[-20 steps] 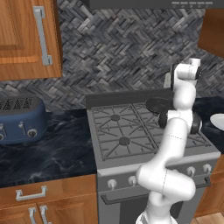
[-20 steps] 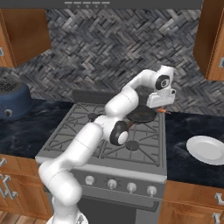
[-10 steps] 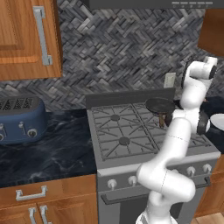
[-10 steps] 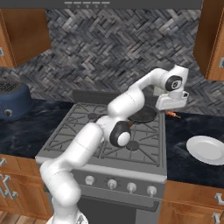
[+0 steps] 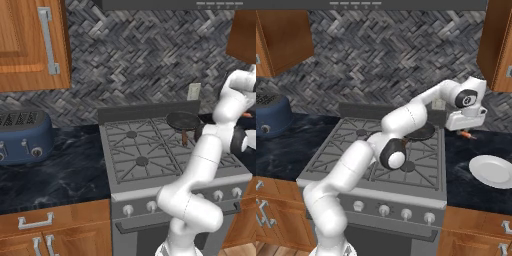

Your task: Place the shrimp on the plate and place the bell pepper on the same plate.

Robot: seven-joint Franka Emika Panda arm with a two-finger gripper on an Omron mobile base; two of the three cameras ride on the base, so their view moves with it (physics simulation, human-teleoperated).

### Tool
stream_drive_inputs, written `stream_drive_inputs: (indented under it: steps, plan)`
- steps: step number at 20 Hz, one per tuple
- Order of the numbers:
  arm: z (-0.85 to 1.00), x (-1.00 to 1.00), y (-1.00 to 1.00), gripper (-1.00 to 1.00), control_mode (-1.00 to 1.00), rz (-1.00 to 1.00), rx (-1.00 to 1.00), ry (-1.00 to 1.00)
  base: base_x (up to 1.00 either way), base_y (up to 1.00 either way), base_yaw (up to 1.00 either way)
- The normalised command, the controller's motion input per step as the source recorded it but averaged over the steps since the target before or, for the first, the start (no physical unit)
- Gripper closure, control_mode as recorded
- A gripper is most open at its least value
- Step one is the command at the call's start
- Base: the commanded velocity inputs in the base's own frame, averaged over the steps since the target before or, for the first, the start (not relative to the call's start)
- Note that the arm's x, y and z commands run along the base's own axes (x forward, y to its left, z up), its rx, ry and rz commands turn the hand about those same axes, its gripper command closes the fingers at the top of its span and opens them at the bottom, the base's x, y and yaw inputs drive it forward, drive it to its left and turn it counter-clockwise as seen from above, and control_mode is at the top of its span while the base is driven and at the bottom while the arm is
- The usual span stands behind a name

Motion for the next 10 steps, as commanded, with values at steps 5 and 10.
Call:
stream_drive_inputs:
  steps: [5, 10]
  plan:
    - [-0.28, -0.52, -0.04, 1.00, -1.00, -0.04, -0.17, -0.02, 0.00, 0.00, 0.00]
    - [-0.25, -0.52, 0.00, 1.00, -1.00, -0.03, -0.18, -0.08, 0.00, 0.00, 0.00]
